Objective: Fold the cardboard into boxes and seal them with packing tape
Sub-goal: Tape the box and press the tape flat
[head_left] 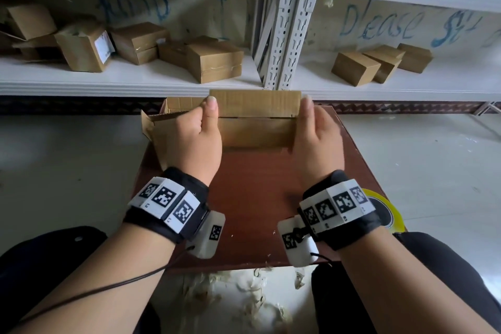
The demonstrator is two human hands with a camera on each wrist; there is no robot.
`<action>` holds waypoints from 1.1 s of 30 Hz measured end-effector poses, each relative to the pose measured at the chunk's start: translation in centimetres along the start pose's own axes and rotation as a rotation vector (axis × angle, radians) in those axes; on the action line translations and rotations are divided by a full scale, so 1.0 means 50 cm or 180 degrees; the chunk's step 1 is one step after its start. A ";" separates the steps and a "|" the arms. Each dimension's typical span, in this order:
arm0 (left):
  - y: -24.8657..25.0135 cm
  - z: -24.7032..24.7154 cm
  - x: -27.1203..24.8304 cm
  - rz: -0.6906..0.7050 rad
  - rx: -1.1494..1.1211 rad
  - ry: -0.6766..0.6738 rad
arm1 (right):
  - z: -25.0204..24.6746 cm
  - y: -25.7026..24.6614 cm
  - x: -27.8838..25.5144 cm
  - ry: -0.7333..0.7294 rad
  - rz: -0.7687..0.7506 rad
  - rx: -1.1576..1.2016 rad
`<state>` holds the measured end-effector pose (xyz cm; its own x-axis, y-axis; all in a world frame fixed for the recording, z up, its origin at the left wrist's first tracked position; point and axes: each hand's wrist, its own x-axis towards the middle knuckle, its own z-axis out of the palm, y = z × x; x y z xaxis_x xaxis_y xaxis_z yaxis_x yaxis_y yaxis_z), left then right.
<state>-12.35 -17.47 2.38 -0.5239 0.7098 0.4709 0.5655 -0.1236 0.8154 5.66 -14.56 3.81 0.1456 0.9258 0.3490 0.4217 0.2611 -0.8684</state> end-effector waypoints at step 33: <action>-0.046 -0.035 -0.019 0.0178 0.0965 -0.1090 | 0.004 0.032 -0.024 -0.1252 0.0545 -0.1791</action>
<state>-14.28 -19.08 0.64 -0.2754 0.9024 0.3315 0.7744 0.0039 0.6327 6.00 -15.17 1.92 -0.0383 0.9990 -0.0215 0.8358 0.0202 -0.5487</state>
